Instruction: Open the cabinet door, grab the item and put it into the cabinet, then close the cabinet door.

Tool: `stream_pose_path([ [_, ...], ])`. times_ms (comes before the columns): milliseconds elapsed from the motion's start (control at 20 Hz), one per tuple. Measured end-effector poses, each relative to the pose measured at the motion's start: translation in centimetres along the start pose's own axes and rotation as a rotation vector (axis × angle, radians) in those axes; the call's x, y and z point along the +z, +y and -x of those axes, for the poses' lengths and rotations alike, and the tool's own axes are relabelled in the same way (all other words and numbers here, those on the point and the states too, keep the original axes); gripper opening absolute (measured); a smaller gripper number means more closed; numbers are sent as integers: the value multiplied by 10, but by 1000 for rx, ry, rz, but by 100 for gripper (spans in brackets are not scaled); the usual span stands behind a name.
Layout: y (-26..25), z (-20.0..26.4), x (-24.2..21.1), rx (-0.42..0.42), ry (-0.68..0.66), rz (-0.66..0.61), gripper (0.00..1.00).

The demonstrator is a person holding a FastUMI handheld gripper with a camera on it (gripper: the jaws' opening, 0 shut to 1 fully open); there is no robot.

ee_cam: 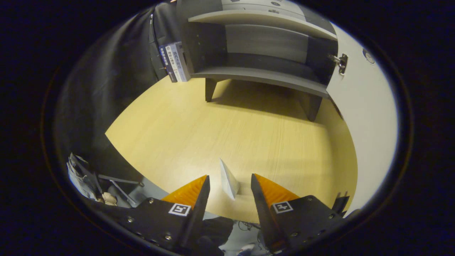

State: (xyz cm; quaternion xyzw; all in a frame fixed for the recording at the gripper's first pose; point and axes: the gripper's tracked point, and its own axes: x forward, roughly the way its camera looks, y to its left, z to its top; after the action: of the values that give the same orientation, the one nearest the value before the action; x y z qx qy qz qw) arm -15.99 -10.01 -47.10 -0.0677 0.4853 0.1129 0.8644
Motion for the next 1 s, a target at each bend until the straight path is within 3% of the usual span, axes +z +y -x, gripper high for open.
stream_pose_path([
  [300,1,-29,-24,33,93,-23,65],
  [350,1,-32,-23,25,95,-28,40],
  [450,-1,-36,-19,9,92,-28,37],
  [500,-2,-37,-20,1,105,-17,31],
  [600,-4,-37,-13,-22,90,-5,31],
  [650,-8,-39,-14,-30,100,-2,19],
  [1000,-11,-12,18,-67,84,-43,18],
])
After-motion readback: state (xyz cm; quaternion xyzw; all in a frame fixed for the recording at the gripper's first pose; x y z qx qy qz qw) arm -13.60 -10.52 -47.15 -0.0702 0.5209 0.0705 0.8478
